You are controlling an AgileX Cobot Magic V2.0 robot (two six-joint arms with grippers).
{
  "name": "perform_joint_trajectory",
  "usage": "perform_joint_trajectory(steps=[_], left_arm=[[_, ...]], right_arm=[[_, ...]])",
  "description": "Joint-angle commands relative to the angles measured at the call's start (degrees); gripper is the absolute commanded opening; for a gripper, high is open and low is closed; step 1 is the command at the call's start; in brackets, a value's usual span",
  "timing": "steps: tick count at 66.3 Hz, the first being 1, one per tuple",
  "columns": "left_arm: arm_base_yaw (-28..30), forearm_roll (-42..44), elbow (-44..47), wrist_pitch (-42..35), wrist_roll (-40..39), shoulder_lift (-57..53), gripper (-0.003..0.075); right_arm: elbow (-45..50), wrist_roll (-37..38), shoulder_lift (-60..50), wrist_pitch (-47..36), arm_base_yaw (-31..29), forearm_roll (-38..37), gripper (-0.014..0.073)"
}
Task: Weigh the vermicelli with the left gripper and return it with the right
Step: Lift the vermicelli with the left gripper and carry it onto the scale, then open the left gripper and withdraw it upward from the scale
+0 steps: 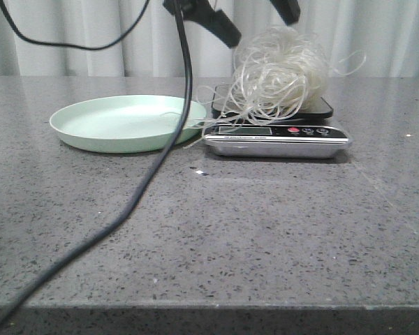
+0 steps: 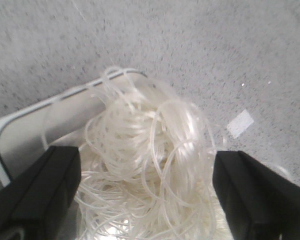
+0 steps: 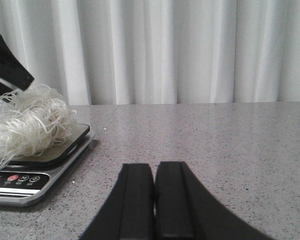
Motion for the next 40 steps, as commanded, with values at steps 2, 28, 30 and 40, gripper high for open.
perform_joint_trajectory(steps=[2,28,30,40], left_arm=[[0.9,-2.2,-4.3,0.8,1.4,-7.1,0.0596],[7.3,5.1,3.6,5.3,6.5,-23.4,0.0596],[8.0,5.1,5.5,5.0,7.3,-25.2,0.0596],[10.9,5.1,19.4,-0.2,10.3,-37.0,0.0596]], right_arm=[[-0.4,-0.4,-0.8,-4.7,-0.1,0.0,0.0164],[-0.4,-0.4,-0.8,-4.7,-0.1,0.0,0.0164],[-0.4,-0.4,-0.8,-4.7,-0.1,0.0,0.0164],[-0.4,-0.4,-0.8,-4.7,-0.1,0.0,0.0164]])
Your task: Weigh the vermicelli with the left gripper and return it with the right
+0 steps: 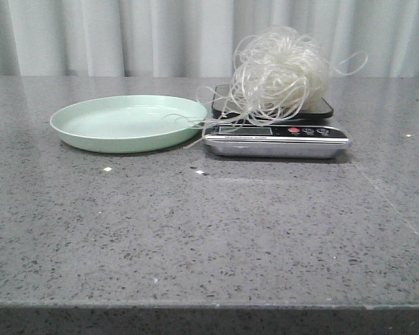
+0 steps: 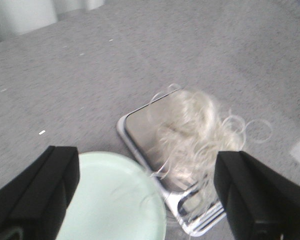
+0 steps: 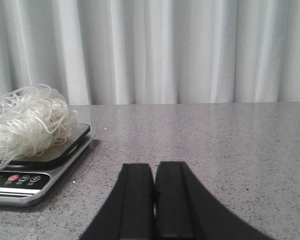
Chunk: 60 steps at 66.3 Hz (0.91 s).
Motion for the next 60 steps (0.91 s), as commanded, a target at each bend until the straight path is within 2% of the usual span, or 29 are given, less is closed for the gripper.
perform_joint_trajectory(steps=[1,2,20,43,60], left_arm=[[1.5,-1.5,7.7,-6.8,2.3,-10.1,0.0596],[1.7,-1.5,11.7,-8.9,2.5,-13.3,0.0596],[2.1,-1.4,39.1,-23.2,4.4,-37.3,0.0596],[2.1,-1.5,67.1,-32.6,5.1,-64.1,0.0596],[2.1,-1.5,81.6,-35.1,5.1,-82.9,0.0596]], right_arm=[[-0.4,-0.4,-0.8,-4.7,-0.1,0.0,0.0164],[-0.4,-0.4,-0.8,-4.7,-0.1,0.0,0.0164],[-0.4,-0.4,-0.8,-4.7,-0.1,0.0,0.0164],[-0.4,-0.4,-0.8,-4.7,-0.1,0.0,0.0164],[-0.4,-0.4,-0.8,-4.7,-0.1,0.0,0.0164]])
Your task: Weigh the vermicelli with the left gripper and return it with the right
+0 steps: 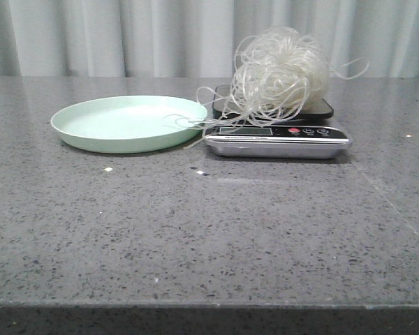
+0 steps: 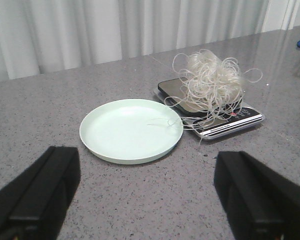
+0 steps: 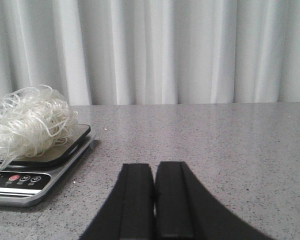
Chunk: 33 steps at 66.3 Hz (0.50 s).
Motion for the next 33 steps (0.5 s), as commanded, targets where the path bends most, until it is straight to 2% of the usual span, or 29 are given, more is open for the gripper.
perform_joint_trajectory(steps=[1,15,19,25,28,31,33], left_arm=[[0.2,-1.4,3.1,-5.2,0.1,-5.6,0.0596],[0.2,-1.3,6.7,-7.2,0.1,-13.2,0.0596],[0.2,-1.3,6.7,-5.8,0.1,-13.2,0.0568],[0.2,-1.1,6.7,-5.0,0.1,-13.2,0.0379],[0.2,-0.9,6.7,-4.6,0.1,-13.2,0.0258],[0.2,-0.8,6.7,-4.5,0.1,-13.2,0.0104],[0.2,-0.8,6.7,-4.5,0.1,-13.2,0.0132]], right_arm=[[-0.4,-0.4,-0.8,-4.7,-0.1,0.0,0.0164],[-0.4,-0.4,-0.8,-7.8,-0.1,0.0,0.0165],[-0.5,-0.4,-0.8,-10.5,-0.1,0.2,0.0165],[-2.1,-0.4,-0.8,-11.7,-0.1,1.6,0.0165],[-3.8,-0.4,-0.8,-9.5,-0.1,1.7,0.0165],[-5.9,-0.4,-0.6,-5.3,-0.1,1.7,0.0165],[-7.3,-0.4,-0.3,-3.0,-0.1,1.7,0.0165]])
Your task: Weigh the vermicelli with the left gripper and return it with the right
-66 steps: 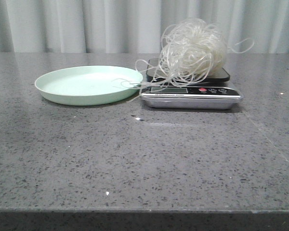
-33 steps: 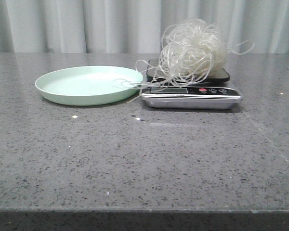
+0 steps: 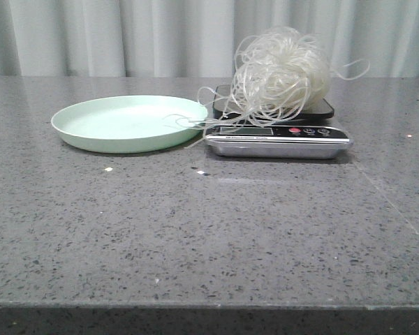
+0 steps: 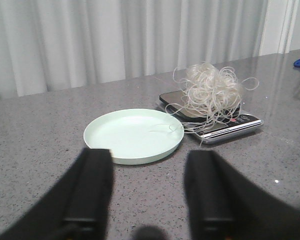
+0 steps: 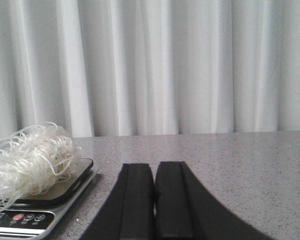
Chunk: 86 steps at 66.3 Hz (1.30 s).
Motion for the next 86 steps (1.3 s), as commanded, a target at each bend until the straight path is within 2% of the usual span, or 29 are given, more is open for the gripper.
perform_joint_trajectory(steps=[1,4,18,27,41,49,55,63,68,76,86], left_arm=[[0.2,-0.7,-1.4,-3.4,0.1,0.6,0.0148],[0.2,-0.7,-1.4,-3.6,0.1,0.6,0.0172],[0.2,-0.7,-1.4,-4.7,0.1,0.6,0.0165],[0.2,-0.7,-1.4,-4.7,0.1,0.6,0.0165],[0.2,-0.7,-1.4,-4.7,0.1,0.6,0.0165],[0.2,-1.2,-1.4,-4.7,0.1,0.6,0.0165],[0.2,-1.2,-1.4,-4.7,0.1,0.6,0.0165],[0.2,-1.2,-1.4,-4.7,0.1,0.6,0.0165],[0.2,-1.2,-1.4,-4.7,0.1,0.6,0.0165],[0.2,-1.2,-1.4,-4.7,0.1,0.6,0.0165],[0.2,-1.2,-1.4,-4.7,0.1,0.6,0.0165]], right_arm=[[-5.9,-0.4,0.1,1.6,-0.1,0.3,0.0165],[-8.2,-0.4,1.2,4.2,-0.1,0.3,0.0165],[-19.8,-0.4,13.7,8.3,-0.1,0.3,0.0165],[-27.2,-0.4,22.6,14.7,-0.1,0.3,0.0165],[-28.9,-0.4,30.5,8.8,-0.1,0.4,0.0165],[-29.3,-0.4,32.3,10.8,0.1,0.7,0.0176],[-30.6,-0.4,33.2,13.7,1.5,0.7,0.0253],[-35.1,-0.4,35.9,15.4,5.6,0.7,0.0486],[-39.2,-0.4,39.0,16.7,8.6,0.7,0.0567],[-45.8,-0.4,45.6,19.6,12.9,0.7,0.0579],[-57.4,-0.4,57.6,29.8,18.6,0.7,0.0579]])
